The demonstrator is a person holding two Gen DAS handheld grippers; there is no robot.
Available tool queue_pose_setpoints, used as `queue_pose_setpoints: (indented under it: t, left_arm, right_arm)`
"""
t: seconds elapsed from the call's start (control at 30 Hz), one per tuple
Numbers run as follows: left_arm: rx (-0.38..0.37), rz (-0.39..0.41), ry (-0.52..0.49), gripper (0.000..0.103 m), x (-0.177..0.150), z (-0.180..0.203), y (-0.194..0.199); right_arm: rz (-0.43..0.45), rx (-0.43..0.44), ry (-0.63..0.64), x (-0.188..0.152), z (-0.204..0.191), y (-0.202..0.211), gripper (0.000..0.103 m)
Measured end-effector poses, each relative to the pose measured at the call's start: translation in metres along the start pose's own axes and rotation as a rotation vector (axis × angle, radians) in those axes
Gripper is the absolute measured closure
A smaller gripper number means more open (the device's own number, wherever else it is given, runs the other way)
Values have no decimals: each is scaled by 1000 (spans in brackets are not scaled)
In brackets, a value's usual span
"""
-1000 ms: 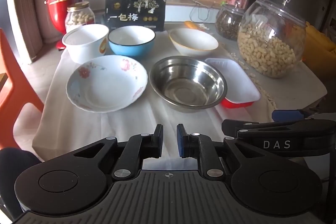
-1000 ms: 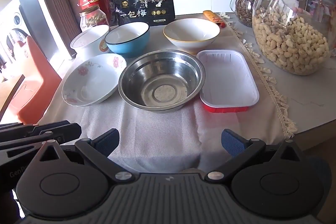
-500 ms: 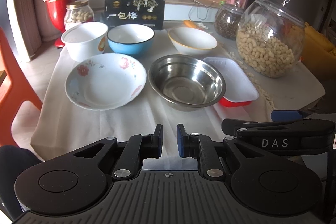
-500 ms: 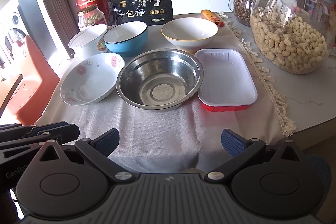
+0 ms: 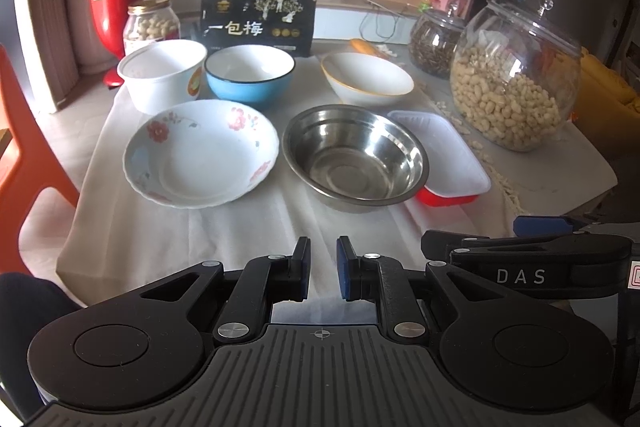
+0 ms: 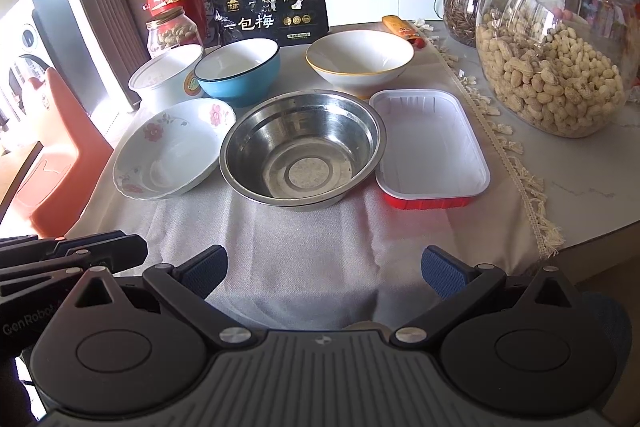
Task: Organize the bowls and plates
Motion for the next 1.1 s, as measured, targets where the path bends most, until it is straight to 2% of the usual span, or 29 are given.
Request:
queue_pose_setpoints:
  t: [1.1]
  left_arm:
    - [1, 3, 15, 86, 0, -3, 0]
  right_arm:
    - [-3, -1, 1, 3, -1, 0, 0]
Point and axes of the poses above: each gripper's, at about its wrist camera, not at the fingertips, and y roughly against the way its jaws point, z to its right, x to its top, the point moved 4 cm from there along -y, roughly the way its jaws point, and after that the axes turned 10 degrees about -y, right-handed, at the moved point
